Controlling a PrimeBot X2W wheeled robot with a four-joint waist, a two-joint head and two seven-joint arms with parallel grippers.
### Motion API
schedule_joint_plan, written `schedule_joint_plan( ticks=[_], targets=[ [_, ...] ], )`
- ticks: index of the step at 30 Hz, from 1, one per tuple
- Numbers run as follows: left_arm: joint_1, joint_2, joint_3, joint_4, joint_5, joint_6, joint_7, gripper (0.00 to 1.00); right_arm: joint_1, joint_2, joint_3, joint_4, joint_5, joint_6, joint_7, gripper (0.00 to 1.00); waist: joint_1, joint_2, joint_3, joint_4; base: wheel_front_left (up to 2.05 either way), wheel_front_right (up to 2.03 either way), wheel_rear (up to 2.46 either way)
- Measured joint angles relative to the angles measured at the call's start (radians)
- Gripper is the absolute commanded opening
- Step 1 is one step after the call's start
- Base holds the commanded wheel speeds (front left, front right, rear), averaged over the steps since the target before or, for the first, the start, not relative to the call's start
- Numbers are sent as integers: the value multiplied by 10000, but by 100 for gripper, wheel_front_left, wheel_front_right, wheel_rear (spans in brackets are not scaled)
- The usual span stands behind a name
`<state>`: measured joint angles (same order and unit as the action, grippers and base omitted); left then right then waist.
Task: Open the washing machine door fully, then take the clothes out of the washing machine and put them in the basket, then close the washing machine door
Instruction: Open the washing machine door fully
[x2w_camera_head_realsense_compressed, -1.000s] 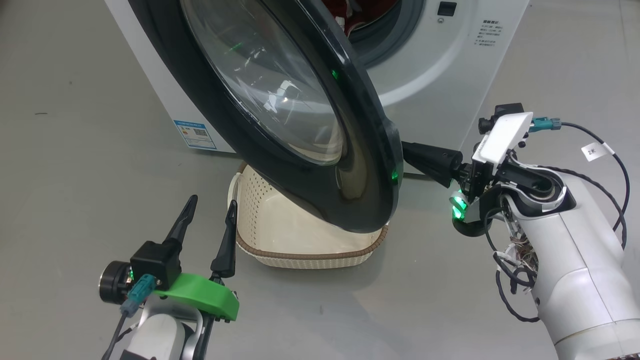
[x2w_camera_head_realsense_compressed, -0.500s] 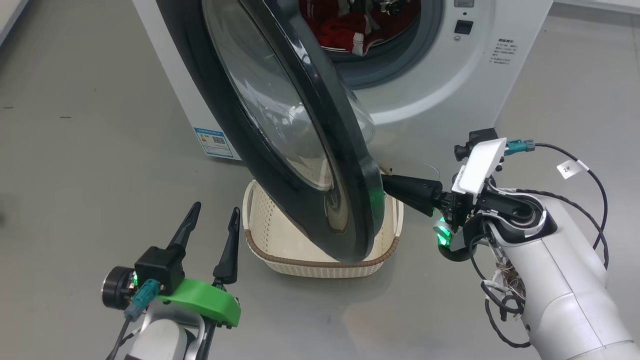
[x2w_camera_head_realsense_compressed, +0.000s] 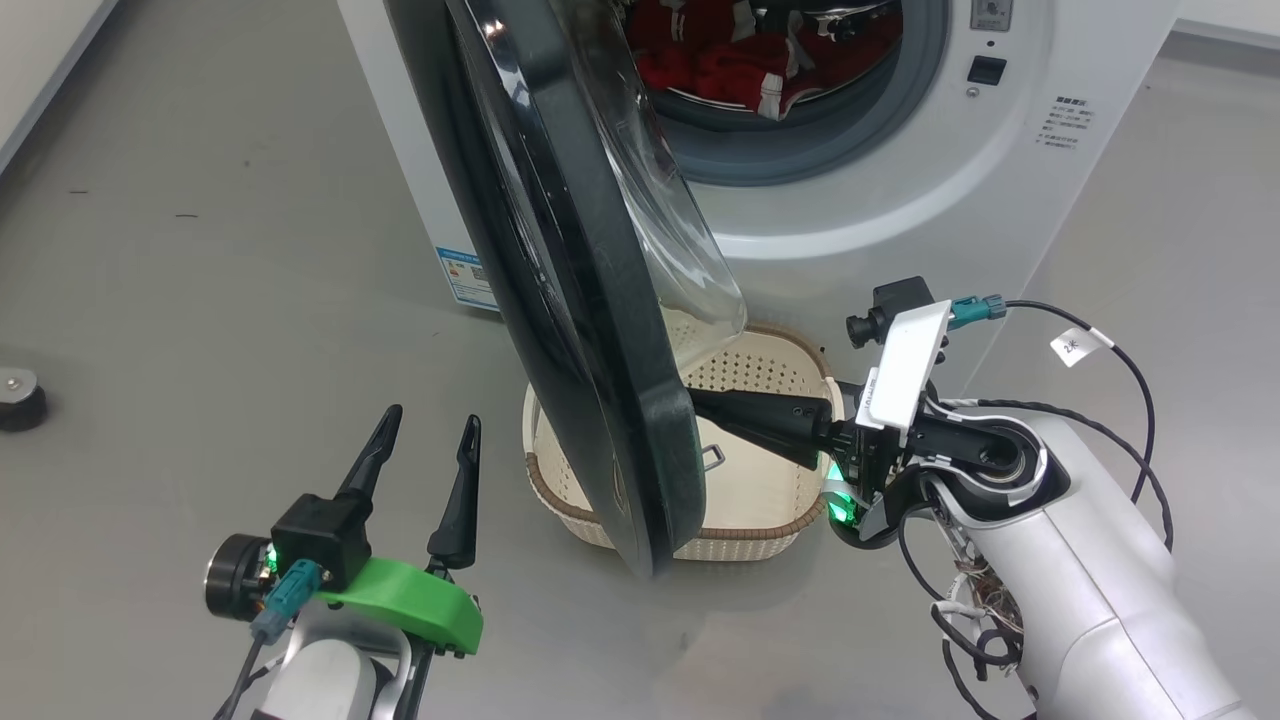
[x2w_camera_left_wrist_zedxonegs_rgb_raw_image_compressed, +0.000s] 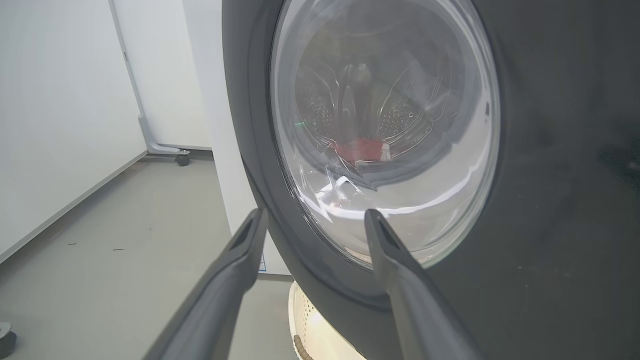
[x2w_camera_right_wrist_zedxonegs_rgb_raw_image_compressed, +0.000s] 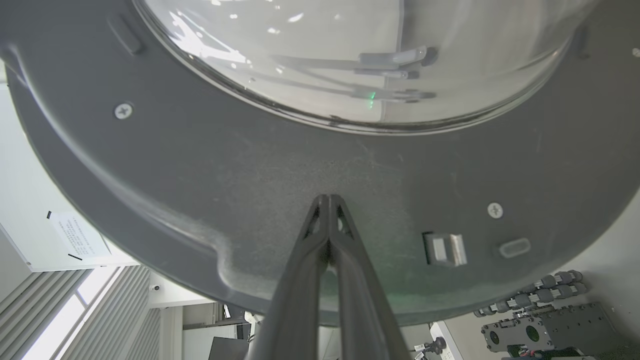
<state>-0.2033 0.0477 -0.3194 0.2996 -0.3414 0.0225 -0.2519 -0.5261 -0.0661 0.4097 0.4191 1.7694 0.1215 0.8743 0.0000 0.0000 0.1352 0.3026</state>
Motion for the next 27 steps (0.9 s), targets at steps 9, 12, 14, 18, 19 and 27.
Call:
schedule_joint_plan(
  ticks=[9,12,14,18,19,27],
  targets=[
    [8,-2,-40,0,-8,17,0,100,172,-10,504,-253,105,2,-240,0,0,0,-25,388,0,0,0],
    [17,-2,-38,-2,-17,19,0,100,211,-4,702,-309,150,2,-311,0,0,0,-36,504,0,0,0],
    [31,-2,-40,-2,-19,19,0,100,231,-4,809,-357,169,2,-366,0,0,0,-45,569,0,0,0],
    [96,-4,-21,-23,-23,90,0,100,236,-10,1034,-454,257,2,-522,0,0,0,-56,655,0,0,0],
    [118,-4,-19,-29,-36,90,0,100,235,-10,1083,-481,267,2,-543,0,0,0,-49,668,0,0,0],
    [150,-4,-15,-79,-61,117,0,100,235,-8,1310,-591,345,2,-809,0,0,0,-16,705,0,0,0]
  ],
)
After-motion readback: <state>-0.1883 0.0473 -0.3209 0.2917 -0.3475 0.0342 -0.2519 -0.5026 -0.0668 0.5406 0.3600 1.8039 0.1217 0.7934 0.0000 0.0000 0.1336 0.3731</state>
